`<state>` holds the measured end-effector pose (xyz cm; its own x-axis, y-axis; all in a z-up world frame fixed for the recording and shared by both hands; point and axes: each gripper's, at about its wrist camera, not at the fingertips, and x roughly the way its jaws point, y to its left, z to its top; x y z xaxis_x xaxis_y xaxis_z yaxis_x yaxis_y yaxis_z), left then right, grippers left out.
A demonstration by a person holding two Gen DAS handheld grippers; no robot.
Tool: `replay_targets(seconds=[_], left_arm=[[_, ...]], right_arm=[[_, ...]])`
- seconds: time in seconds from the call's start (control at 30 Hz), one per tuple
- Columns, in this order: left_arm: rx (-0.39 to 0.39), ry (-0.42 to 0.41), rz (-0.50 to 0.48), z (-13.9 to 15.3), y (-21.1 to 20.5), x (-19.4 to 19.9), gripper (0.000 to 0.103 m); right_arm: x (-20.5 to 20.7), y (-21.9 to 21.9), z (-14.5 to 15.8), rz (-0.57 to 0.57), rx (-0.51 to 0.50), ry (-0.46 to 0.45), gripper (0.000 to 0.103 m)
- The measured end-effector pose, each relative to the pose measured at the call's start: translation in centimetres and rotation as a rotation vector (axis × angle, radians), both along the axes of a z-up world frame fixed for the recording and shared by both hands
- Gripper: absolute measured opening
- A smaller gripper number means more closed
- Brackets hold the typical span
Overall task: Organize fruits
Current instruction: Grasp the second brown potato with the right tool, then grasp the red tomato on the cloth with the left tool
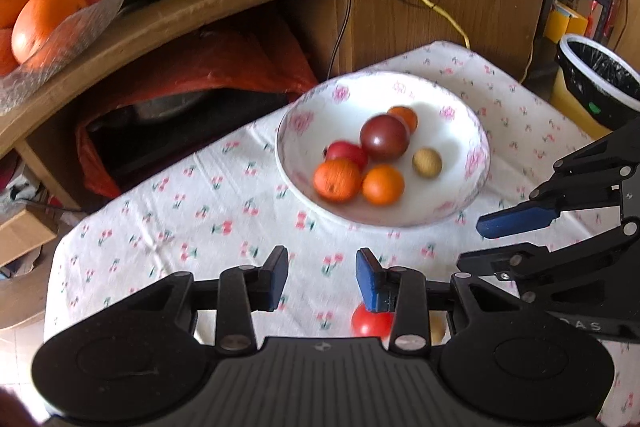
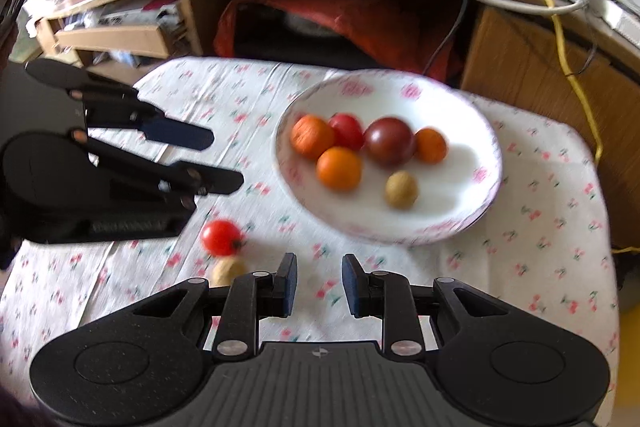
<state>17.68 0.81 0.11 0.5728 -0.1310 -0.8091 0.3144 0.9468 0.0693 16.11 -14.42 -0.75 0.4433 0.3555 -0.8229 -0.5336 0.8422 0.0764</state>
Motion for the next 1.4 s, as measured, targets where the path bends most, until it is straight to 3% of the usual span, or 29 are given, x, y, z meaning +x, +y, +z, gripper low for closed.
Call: replay_targets(seconds=[0.33,0.6,1.17,1.4], left_arm=[[-0.014,0.027,0.009,-0.3,2.0,-1.4,0.046],[-0.011,0.04,0.007,-0.5,2.5,-1.7,0.046],[-0.018,0.085,-0.04,-1.5,1.5,-1.6,0.047],[-0.044,0.079,-0.072,-1.1,0.4,-1.5,0.051]], right_arm=[[-1.4,3.0,-0.9,0.132,0.026,0.049,0.024],[-1.2,4.8,-1.6,0.173,0.04,0.078,0.024],[-1.4,4.0,-2.1,0.136,0.097,0.155,0.021],[-1.7,1.7,-1.5,0.092,0.068,0.135,0.021]])
